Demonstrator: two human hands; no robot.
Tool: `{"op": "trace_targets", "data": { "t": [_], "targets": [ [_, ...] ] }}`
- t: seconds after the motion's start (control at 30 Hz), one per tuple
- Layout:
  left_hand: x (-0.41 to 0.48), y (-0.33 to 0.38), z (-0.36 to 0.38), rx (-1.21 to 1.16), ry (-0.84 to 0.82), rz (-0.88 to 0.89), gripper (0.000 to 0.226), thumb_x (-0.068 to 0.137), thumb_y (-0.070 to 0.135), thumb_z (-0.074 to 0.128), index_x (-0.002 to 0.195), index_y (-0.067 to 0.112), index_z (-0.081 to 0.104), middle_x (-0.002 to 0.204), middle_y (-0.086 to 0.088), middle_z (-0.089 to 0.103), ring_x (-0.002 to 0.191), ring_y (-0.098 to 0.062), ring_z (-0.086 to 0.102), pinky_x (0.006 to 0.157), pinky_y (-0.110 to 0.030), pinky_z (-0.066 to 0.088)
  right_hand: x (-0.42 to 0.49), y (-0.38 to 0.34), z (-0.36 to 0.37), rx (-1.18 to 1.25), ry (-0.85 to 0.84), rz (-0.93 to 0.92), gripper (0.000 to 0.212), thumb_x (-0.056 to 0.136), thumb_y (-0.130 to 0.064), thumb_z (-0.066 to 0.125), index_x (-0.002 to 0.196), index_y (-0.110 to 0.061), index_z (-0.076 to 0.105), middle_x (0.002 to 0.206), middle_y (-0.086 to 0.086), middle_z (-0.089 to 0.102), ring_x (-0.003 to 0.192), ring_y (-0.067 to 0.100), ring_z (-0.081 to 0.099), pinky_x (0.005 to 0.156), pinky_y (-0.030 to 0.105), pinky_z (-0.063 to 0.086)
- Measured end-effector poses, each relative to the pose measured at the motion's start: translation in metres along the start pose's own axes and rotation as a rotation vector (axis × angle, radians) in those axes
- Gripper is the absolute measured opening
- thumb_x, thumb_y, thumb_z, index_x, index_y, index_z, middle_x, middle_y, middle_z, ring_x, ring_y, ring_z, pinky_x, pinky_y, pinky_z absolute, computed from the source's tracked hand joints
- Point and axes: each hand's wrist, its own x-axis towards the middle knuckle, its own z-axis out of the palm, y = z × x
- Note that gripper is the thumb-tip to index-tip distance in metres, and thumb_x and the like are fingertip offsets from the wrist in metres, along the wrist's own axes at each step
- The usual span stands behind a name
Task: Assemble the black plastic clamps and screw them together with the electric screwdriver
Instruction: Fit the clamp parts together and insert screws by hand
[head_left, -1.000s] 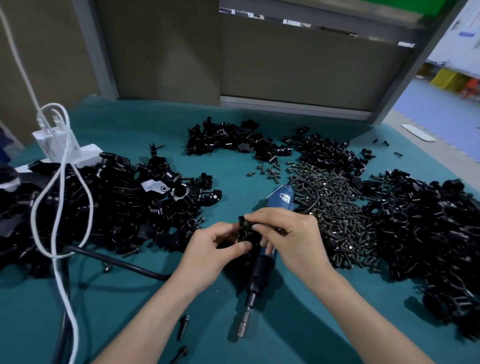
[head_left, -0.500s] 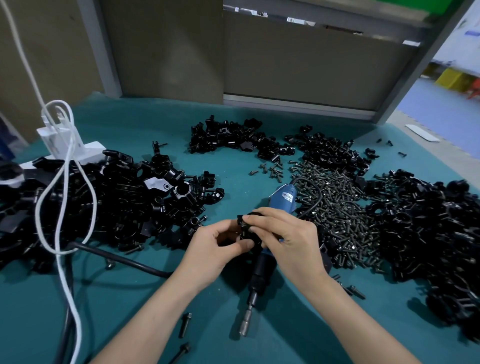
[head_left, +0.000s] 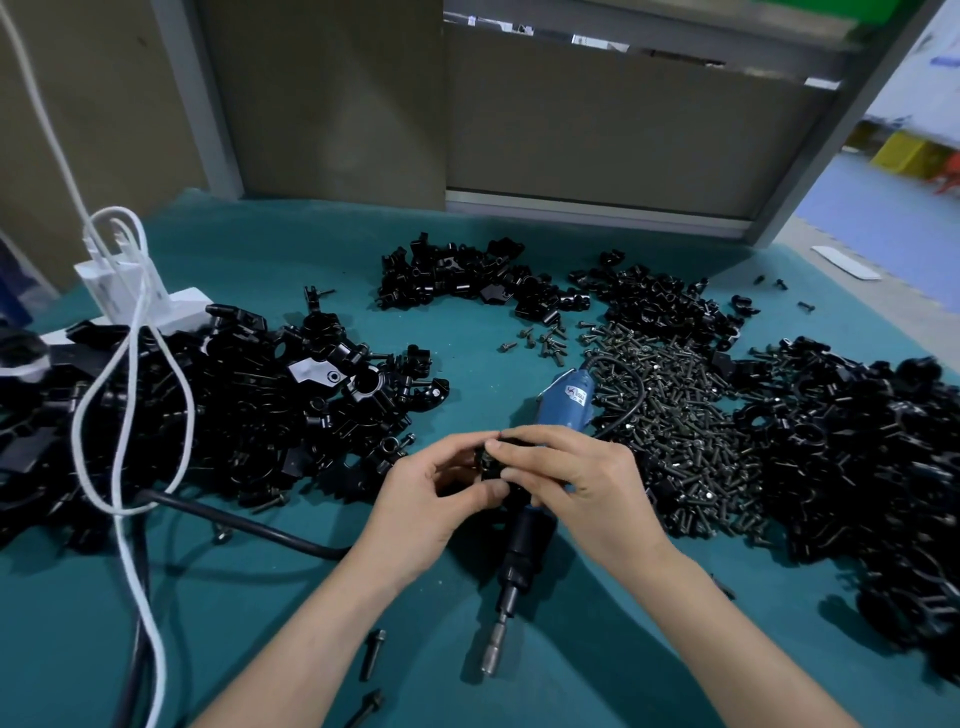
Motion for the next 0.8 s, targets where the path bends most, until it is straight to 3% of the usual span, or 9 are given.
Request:
{"op": "trace_targets", "data": {
  "t": [0.13, 0.27, 0.37, 0.43, 0.5, 0.7, 0.8],
  "targets": [
    [0.000, 0.001, -0.001, -0.012, -0.003, -0.005, 0.046, 0.075, -0.008, 0.073, 0.095, 0.033, 0.075, 0.098, 0.003, 0.074, 0.090, -0.013, 0.066, 0.088, -0.033, 0.055, 0.003, 0.003, -0.013, 0.088, -0.122, 0.082, 0.025, 0.082, 0.002, 0.069, 0.105, -0.004, 0.074, 0.103, -0.001, 0.069, 0.069, -0.022, 0.053, 0.069, -0.001, 0.039],
    [-0.001, -0.001, 0.000, 0.007, -0.003, -0.008, 0.041, 0.074, -0.007, 0.074, 0.102, 0.023, 0.071, 0.100, -0.003, 0.074, 0.088, -0.014, 0.066, 0.089, -0.038, 0.055, 0.003, 0.001, -0.017, 0.105, -0.174, 0.159, 0.027, 0.080, 0.001, 0.073, 0.105, -0.008, 0.075, 0.098, -0.006, 0.069, 0.064, -0.017, 0.055, 0.066, 0.000, 0.039],
    [-0.001, 0.000, 0.000, 0.003, -0.010, 0.004, 0.040, 0.074, -0.005, 0.074, 0.097, 0.028, 0.073, 0.096, -0.001, 0.074, 0.088, -0.014, 0.067, 0.088, -0.038, 0.056, 0.001, 0.000, -0.019, 0.128, -0.173, 0.261, 0.027, 0.079, -0.004, 0.076, 0.103, -0.017, 0.075, 0.074, -0.018, 0.066, 0.050, 0.003, 0.055, 0.057, 0.008, 0.041],
    [-0.001, 0.000, 0.000, 0.002, -0.022, 0.013, 0.037, 0.072, 0.000, 0.076, 0.092, 0.032, 0.075, 0.095, 0.001, 0.075, 0.089, -0.013, 0.068, 0.085, -0.032, 0.056, 0.001, 0.000, -0.020, 0.168, -0.184, 0.355, 0.027, 0.080, -0.004, 0.075, 0.101, -0.020, 0.074, 0.055, -0.013, 0.059, 0.044, 0.005, 0.054, 0.053, 0.009, 0.041],
    [0.000, -0.001, 0.000, -0.010, -0.025, 0.001, 0.037, 0.072, 0.001, 0.076, 0.093, 0.031, 0.074, 0.095, 0.001, 0.074, 0.088, -0.014, 0.067, 0.081, -0.029, 0.057, 0.003, -0.002, -0.021, 0.167, -0.201, 0.393, 0.024, 0.079, -0.004, 0.076, 0.096, -0.021, 0.073, 0.049, -0.010, 0.053, 0.043, 0.004, 0.053, 0.052, 0.010, 0.040],
    [0.000, -0.002, -0.001, -0.019, -0.045, -0.002, 0.035, 0.076, -0.004, 0.073, 0.095, 0.025, 0.073, 0.091, -0.002, 0.074, 0.080, -0.014, 0.068, 0.075, -0.028, 0.058, 0.014, -0.007, -0.028, 0.072, -0.309, 0.392, 0.017, 0.074, -0.009, 0.081, 0.089, -0.016, 0.074, 0.053, -0.026, 0.055, 0.049, 0.002, 0.049, 0.052, 0.009, 0.035],
    [0.001, -0.002, -0.002, -0.033, -0.034, -0.024, 0.031, 0.075, -0.006, 0.071, 0.092, 0.020, 0.072, 0.085, -0.001, 0.074, 0.075, -0.013, 0.067, 0.075, -0.029, 0.059, 0.017, -0.007, -0.034, 0.132, -0.238, 0.413, 0.017, 0.071, -0.010, 0.083, 0.072, -0.015, 0.066, 0.074, -0.010, 0.068, 0.046, 0.006, 0.055, 0.047, 0.010, 0.037]
  ]
}}
